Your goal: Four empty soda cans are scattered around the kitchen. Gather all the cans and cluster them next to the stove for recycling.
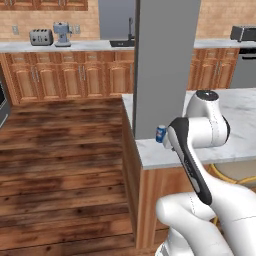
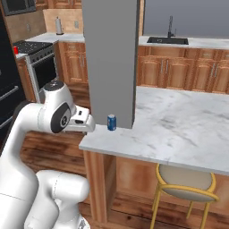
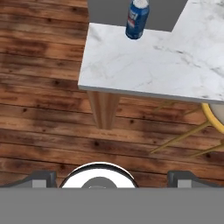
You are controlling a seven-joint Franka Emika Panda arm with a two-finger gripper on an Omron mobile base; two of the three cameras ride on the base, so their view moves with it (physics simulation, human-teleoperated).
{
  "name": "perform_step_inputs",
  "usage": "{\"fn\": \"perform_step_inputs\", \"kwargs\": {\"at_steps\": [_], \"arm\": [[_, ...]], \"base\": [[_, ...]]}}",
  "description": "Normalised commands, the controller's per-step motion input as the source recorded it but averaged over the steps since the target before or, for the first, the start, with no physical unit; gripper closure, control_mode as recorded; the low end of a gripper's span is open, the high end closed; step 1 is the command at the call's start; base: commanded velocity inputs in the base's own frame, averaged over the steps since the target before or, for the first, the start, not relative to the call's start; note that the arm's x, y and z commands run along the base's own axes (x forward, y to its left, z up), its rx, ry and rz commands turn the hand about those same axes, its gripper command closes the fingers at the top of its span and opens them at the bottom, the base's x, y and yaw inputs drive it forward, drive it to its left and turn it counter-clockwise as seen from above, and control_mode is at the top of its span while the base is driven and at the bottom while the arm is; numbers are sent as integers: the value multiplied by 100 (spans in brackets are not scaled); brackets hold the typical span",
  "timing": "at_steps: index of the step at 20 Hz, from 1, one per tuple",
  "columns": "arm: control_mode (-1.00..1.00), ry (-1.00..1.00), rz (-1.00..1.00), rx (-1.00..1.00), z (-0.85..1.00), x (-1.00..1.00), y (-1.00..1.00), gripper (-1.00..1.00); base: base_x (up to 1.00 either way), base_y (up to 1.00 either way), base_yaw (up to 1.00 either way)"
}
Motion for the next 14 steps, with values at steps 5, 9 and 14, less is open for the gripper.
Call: {"fn": "perform_step_inputs", "kwargs": {"at_steps": [5,9,14], "arm": [[-100,0,0,0,-14,18,0,-100],[-100,-4,0,1,-16,19,-13,-100],[-100,-6,-3,11,-6,39,-27,-100]], "base": [[3,0,0],[0,0,0],[0,0,0]]}}
